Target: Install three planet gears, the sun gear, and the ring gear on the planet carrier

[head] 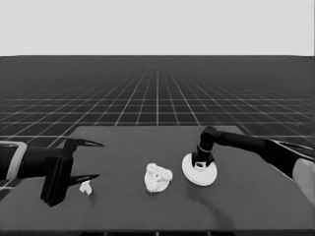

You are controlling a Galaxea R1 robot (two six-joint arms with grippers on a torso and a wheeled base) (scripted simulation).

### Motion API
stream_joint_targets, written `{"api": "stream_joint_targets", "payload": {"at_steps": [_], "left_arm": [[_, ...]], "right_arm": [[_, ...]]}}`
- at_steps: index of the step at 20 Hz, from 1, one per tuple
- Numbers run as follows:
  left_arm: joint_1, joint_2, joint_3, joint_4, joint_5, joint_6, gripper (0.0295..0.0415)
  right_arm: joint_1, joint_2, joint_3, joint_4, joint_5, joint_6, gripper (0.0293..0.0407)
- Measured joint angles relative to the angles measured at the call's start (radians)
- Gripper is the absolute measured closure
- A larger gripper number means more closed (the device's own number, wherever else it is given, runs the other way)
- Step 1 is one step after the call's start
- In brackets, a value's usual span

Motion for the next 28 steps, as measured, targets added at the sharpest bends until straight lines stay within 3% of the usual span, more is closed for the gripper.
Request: {"api": "stream_joint_targets", "payload": {"at_steps": [4,5,7,11,14,15,17,24,28], "left_arm": [[0.000,0.000,0.000,0.000,0.000,0.000,0.0326],[0.000,0.000,0.000,0.000,0.000,0.000,0.0326],[0.000,0.000,0.000,0.000,0.000,0.000,0.0326],[0.000,0.000,0.000,0.000,0.000,0.000,0.0326],[0.000,0.000,0.000,0.000,0.000,0.000,0.0326],[0.000,0.000,0.000,0.000,0.000,0.000,0.0326],[0.000,0.000,0.000,0.000,0.000,0.000,0.0326],[0.000,0.000,0.000,0.000,0.000,0.000,0.0326],[0.000,0.000,0.000,0.000,0.000,0.000,0.0326]], "right_arm": [[0.000,0.000,0.000,0.000,0.000,0.000,0.0351],[0.059,-0.031,0.073,0.050,-0.054,0.031,0.0351],[0.145,-0.047,0.112,0.108,-0.100,0.047,0.0351],[0.181,-0.049,0.116,0.138,-0.120,0.048,0.0351],[0.184,-0.049,0.116,0.141,-0.122,0.048,0.0351],[0.168,0.042,0.207,0.108,-0.135,0.302,0.0351],[0.146,0.315,0.163,0.085,-0.151,0.469,0.0351],[0.137,0.472,0.027,0.075,-0.155,0.480,0.0351],[0.050,0.486,-0.021,-0.008,-0.132,0.451,0.0351]]}}
